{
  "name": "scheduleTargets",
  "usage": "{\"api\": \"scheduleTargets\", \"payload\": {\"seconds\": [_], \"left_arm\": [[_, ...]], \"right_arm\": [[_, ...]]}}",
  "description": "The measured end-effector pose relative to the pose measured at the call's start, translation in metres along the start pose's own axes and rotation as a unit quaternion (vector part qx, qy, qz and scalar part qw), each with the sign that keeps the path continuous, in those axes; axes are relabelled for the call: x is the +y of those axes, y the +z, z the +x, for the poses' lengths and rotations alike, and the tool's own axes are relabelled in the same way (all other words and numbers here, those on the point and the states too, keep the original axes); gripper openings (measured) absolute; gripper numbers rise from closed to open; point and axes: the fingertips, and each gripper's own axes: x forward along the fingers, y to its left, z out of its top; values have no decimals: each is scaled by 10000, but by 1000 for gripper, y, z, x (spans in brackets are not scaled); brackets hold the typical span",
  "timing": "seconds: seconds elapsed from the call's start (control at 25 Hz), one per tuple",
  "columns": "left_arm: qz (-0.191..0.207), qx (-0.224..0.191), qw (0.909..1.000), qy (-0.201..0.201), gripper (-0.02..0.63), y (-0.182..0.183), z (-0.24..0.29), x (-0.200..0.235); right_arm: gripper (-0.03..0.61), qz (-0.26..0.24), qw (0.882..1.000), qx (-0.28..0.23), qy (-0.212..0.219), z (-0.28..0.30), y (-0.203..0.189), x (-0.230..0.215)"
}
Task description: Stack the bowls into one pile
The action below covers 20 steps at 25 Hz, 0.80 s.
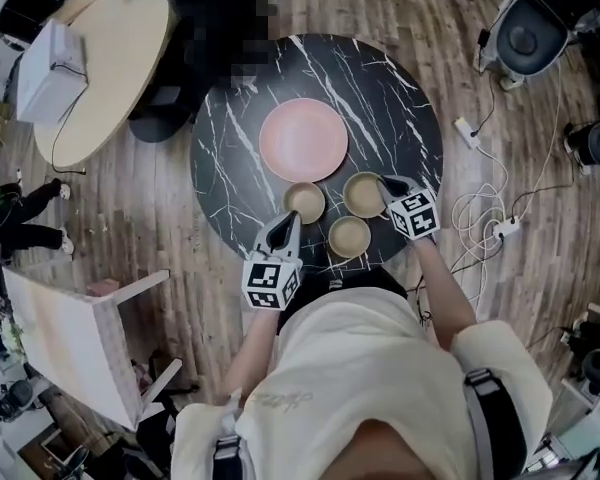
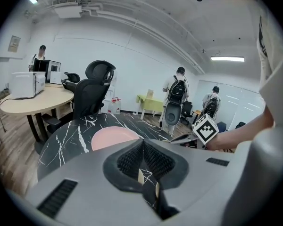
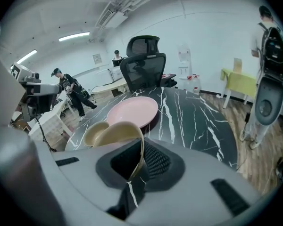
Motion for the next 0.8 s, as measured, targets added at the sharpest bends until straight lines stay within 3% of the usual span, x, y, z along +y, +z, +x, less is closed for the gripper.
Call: {"api": "scheduleTargets", "payload": {"seconds": [0.8], "left_arm": [[-497, -229, 9971, 528, 20, -9, -54, 47]], "right_arm": [[25, -729, 9932, 72, 900, 57, 40, 98]]}}
